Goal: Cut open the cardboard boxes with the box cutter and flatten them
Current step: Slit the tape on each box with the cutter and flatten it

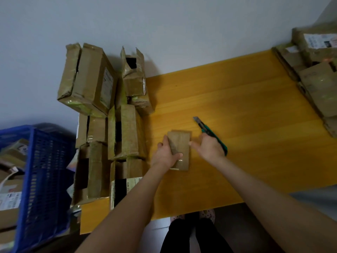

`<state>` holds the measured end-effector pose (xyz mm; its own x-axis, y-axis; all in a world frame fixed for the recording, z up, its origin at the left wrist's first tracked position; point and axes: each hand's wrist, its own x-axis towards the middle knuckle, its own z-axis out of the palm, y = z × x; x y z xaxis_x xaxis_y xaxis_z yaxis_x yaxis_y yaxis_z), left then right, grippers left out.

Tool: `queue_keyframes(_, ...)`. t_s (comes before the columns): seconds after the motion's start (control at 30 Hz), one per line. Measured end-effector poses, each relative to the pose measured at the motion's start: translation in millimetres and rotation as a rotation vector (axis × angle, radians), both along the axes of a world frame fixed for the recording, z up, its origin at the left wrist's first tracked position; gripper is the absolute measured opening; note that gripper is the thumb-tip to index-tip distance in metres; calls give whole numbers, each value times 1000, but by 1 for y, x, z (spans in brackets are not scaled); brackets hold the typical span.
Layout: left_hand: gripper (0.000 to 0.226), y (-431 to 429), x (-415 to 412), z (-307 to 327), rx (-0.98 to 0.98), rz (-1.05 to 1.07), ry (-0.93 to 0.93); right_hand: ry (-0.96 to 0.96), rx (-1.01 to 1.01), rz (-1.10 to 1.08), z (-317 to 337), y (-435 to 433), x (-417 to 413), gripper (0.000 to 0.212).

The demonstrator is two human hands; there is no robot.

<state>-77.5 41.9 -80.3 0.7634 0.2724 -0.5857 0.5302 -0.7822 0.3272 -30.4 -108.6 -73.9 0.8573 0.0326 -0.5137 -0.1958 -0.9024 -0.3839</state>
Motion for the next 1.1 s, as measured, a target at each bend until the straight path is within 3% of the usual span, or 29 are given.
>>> queue_keyframes(0.13,104,-2,-1,1,-9,-37,-3,268,173,-127,-10,27,-17,41)
queue_keyframes(0.27,98,-4,1,0,71,-75,9,207,112,-140,-7,29,-12,27)
queue_keyframes(0.5,79,-11,11,3,232,-117,-2,169,49,-134,-11,30,-8,29)
queue_keyframes(0.63,54,-16,16,7,247,-132,-14,172,62,-140,-13,29,-7,29)
queue_keyframes(0.8,32,-2,22,18,139,-171,6,151,51,-145,-18,27,-10,25)
queue_keyframes(0.93,15,24,18,22,-89,6,-43,194,103,-157,-19,23,-9,25)
queue_keyframes(1.1,24,10,5,33,-12,-19,-173,133,3,-60,-8,28,-14,48)
